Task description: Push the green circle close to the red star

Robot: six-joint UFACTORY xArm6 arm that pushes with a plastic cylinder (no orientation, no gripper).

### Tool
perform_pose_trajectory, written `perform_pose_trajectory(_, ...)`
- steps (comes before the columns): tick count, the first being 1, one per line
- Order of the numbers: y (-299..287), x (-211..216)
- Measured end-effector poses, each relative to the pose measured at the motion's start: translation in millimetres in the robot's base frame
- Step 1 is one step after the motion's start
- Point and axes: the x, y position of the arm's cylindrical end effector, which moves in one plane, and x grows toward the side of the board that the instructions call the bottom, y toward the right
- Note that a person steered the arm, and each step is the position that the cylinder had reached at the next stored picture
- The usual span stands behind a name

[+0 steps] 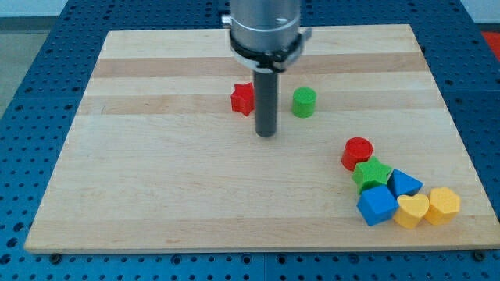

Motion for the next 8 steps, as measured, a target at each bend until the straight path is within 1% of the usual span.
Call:
perform_pose_trajectory(1,66,4)
perform_pose_trajectory(2,117,-1)
perform_pose_trajectory(3,105,-12)
perform_pose_trajectory(4,65,-28)
perform_pose_trajectory(5,37,-38)
perform_pose_trajectory(6,64,-38)
perform_pose_trajectory(7,110,-57)
perform_pose_trajectory(8,108,-85)
